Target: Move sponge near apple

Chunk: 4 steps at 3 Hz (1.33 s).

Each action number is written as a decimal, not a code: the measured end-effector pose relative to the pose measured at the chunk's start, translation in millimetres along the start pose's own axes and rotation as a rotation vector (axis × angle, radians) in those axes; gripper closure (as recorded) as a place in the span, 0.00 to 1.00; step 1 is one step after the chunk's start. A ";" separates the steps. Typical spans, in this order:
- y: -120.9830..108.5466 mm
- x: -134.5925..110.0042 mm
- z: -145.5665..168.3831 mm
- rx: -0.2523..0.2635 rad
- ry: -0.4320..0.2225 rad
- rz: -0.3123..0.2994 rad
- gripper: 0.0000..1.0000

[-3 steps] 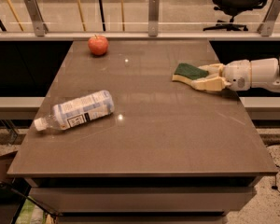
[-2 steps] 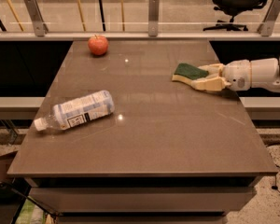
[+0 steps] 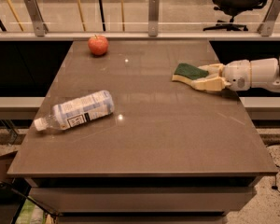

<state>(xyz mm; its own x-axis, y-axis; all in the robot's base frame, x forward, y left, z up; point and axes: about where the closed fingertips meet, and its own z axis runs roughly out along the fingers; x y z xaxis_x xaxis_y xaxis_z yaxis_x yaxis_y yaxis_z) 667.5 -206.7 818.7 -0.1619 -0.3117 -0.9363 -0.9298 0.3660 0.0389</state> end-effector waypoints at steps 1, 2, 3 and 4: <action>0.0 0.0 0.0 0.000 0.000 0.000 1.00; 0.1 0.0 -0.1 0.000 0.000 0.000 1.00; 0.1 -0.1 -0.1 0.000 0.000 0.000 1.00; 13.4 -27.0 -26.3 0.044 0.015 -0.031 1.00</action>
Offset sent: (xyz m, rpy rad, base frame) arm -0.0247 -0.0159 0.0306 -0.0486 -0.0281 -0.0453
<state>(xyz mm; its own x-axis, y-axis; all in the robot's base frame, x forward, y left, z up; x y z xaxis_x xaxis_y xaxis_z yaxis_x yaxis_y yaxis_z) 650.7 -216.4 853.7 -0.1382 -0.3363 -0.9316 -0.9190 0.3942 -0.0059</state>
